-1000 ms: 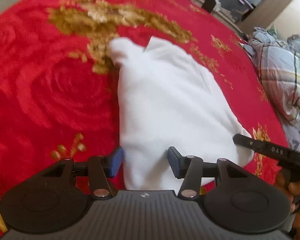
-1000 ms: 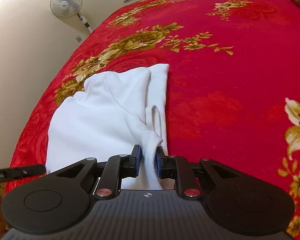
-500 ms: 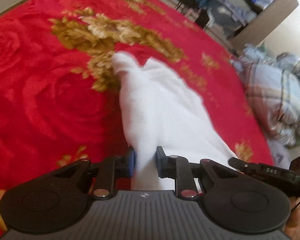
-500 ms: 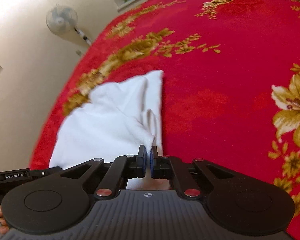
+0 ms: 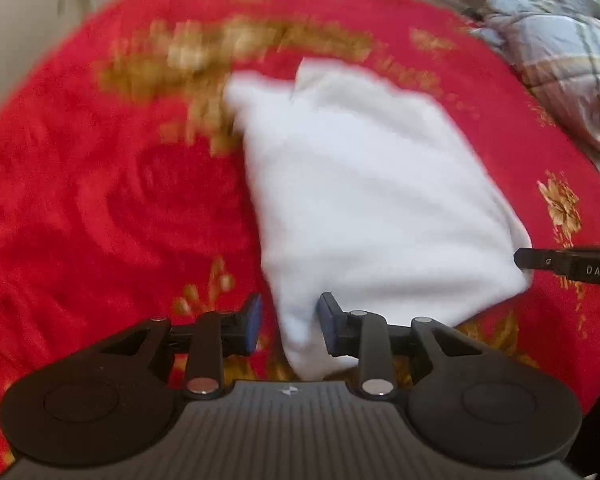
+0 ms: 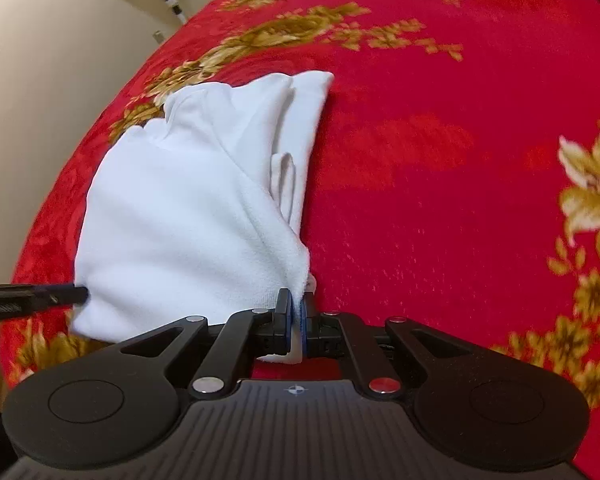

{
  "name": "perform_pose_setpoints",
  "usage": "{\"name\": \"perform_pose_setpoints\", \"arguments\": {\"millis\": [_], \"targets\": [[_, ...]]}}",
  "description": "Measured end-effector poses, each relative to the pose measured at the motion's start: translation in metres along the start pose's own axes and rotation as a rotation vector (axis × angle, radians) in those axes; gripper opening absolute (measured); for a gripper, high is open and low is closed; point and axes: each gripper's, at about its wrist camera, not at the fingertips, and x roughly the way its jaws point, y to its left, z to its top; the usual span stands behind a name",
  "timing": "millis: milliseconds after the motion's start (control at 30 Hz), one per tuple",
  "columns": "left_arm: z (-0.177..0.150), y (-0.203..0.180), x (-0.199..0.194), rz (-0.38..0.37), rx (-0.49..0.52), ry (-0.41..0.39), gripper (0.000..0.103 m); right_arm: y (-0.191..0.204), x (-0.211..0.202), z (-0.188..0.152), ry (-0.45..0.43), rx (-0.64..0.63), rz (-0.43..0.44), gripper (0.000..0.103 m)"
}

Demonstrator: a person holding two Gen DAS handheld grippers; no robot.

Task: Fold small clothes
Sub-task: 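Release the shirt and lift both grippers away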

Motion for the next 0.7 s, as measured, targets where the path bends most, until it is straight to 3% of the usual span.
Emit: {"name": "perform_pose_setpoints", "arguments": {"millis": [100,133,167,233,433,533,600,700], "targets": [[-0.002,-0.021,-0.045,0.071,0.051,-0.175,0.082,0.018,-0.031,-0.004,-0.101,-0.093,-0.053,0.012],[-0.004,-0.028,-0.062,0.09,0.054,-0.23,0.088,0.025,-0.046,-0.006,-0.157,-0.129,-0.07,0.021],[-0.006,-0.033,-0.075,0.096,0.06,-0.266,0.088,0.031,-0.058,-0.008,-0.207,-0.154,-0.088,0.026],[-0.012,-0.05,-0.107,0.097,0.068,-0.333,0.088,0.041,-0.082,-0.012,-0.282,-0.171,-0.121,0.049],[-0.05,-0.101,-0.175,0.105,0.045,-0.542,0.096,0.057,-0.149,-0.043,-0.445,-0.109,-0.142,0.057],[-0.083,-0.118,-0.18,0.112,-0.035,-0.555,0.096,0.062,-0.165,-0.064,-0.486,-0.091,-0.179,0.067],[-0.101,-0.122,-0.169,0.127,-0.077,-0.537,0.096,0.059,-0.163,-0.08,-0.489,-0.063,-0.188,0.067],[-0.102,-0.131,-0.137,0.201,-0.034,-0.375,0.096,0.055,-0.141,-0.092,-0.412,-0.075,-0.218,0.067]]}}
